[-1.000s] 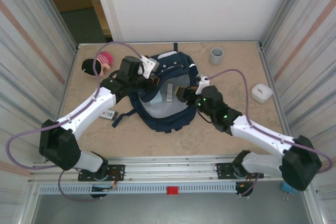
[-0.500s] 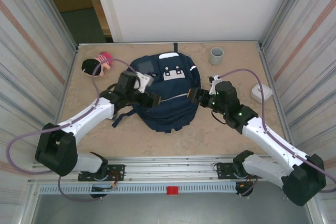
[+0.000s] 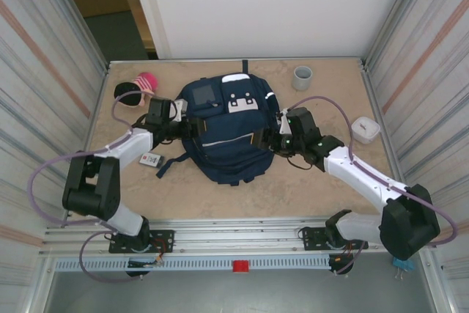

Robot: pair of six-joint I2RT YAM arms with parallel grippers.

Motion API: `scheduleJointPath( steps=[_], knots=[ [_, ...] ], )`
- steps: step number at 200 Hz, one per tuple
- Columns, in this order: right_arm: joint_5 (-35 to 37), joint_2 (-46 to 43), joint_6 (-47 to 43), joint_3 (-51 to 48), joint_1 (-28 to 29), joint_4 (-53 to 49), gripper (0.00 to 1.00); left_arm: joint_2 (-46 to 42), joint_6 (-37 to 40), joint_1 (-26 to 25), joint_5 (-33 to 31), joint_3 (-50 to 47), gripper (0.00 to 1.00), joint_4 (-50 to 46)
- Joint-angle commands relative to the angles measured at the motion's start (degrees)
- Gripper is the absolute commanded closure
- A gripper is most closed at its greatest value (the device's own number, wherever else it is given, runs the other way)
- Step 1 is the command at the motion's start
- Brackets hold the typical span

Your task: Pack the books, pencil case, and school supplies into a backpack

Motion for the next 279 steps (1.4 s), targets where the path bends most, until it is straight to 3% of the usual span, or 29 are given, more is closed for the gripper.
scheduleJointPath(
  steps=[1, 61, 130, 163, 199, 250, 279],
  knots=[
    [-2.45, 0.97, 1.62, -1.94, -0.55, 0.59, 0.27, 3.30, -1.26, 1.10, 2.55, 2.92, 0.17, 3.46],
    [-3.50, 3.61, 1.79, -4.24, -1.60, 2.15, 0.28, 6.20, 4.52, 1.06, -0.48, 4.50, 0.09, 6.75],
    [-5.57, 3.13, 2.24, -7.28, -4.99, 4.96, 0.28, 6.46, 5.70, 1.11, -3.01, 6.96, 0.11, 6.66],
    [-6.75, 4.11, 2.34, -6.85, -5.32, 6.23, 0.28, 11.23, 7.94, 1.15, -4.66, 10.67, 0.11, 3.74],
    [-6.89, 5.45, 2.03, -6.74, -6.43, 7.58, 0.29, 11.85, 5.65, 1.06, -1.59, 8.09, 0.14, 5.90],
    [-11.44, 8.08, -1.01, -6.33, -12.18, 9.13, 0.30, 2.76, 1.52, -2.59, 6.59, -4.50, 0.25, 13.29],
    [-13.47, 6.73, -2.09, -6.00, -15.17, 8.56, 0.31, -1.89, 1.03, -3.89, 8.89, -5.94, 0.29, 10.26]
  ],
)
